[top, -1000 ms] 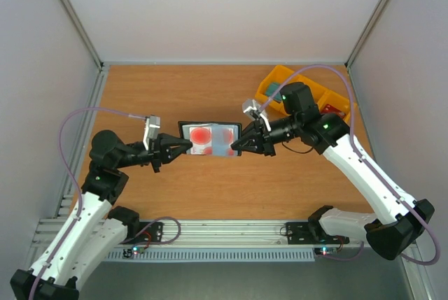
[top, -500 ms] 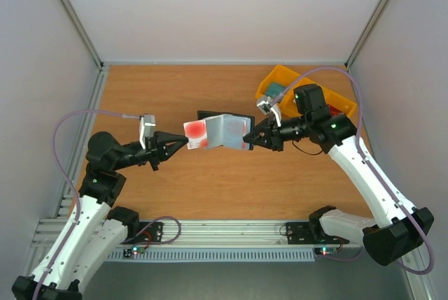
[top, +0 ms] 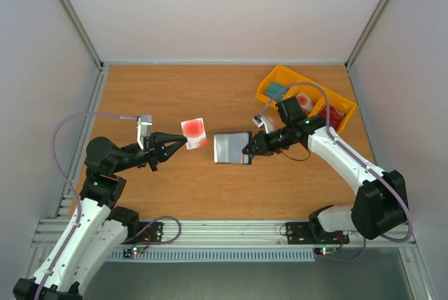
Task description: Take the credit cards out of the card holder
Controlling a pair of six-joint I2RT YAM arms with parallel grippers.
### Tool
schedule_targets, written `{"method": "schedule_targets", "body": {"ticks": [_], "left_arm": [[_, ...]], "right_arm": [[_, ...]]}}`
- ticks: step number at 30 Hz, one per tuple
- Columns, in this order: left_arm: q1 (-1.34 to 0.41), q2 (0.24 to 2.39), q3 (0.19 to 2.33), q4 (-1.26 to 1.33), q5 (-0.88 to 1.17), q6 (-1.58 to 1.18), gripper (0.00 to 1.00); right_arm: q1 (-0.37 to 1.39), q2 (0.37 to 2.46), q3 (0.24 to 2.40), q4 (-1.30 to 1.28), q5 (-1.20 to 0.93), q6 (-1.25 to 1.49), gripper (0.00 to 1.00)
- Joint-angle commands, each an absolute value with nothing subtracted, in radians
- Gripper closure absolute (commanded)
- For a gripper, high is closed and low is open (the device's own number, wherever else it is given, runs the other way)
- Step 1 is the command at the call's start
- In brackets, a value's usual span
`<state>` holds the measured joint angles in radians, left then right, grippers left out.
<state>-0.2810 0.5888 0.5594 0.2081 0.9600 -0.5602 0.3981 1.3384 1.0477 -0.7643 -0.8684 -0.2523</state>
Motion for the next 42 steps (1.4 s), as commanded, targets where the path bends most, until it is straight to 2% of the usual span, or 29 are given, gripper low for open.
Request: {"method": "schedule_targets", "body": {"ticks": [1,6,13,17,25,29,34,37,40,42], "left_arm": [[-0.278,0.588,0.525,0.305,0.941,-0.626,1.0],[-0.28,0.589,0.51,0.313,0.941,-0.637,1.0],[-0.283,0.589,0.5,0.324,0.942,-0.638,1.0],[-0.285,0.589,0.497,0.325,0.943,-0.641,1.0],[-0.288,0.596,0.487,0.339,0.945,-0.638,1.0],[-0.288,0.592,0.49,0.339,0.953,-0.632,1.0],[-0.297,0.588,0.493,0.336,0.978,-0.604,1.0],[-0.306,0.589,0.492,0.334,0.985,-0.576,1.0],[-0.32,0.593,0.488,0.335,0.997,-0.56,1.0],[-0.331,0.592,0.491,0.334,1.019,-0.547,1.0]], "right_arm": [[0.41,1.36,0.937,-0.725,-0.898,-0.051,0.99],[0.412,1.446,0.813,-0.583,-0.978,0.045,0.99],[0.406,1.554,0.799,-0.616,-0.926,-0.018,0.96],[0.381,1.586,0.793,-0.654,-0.869,-0.049,0.88],[0.319,1.501,0.822,-0.796,-0.671,-0.093,0.59],[0.311,1.409,0.866,-0.878,-0.487,-0.102,0.47],[0.312,1.211,1.021,-0.99,-0.252,-0.134,0.44],[0.362,1.117,1.118,-0.946,-0.36,-0.215,0.47],[0.549,1.079,1.215,-0.868,-0.506,-0.337,0.44],[0.669,1.09,1.259,-0.791,-0.674,-0.386,0.41]]}}
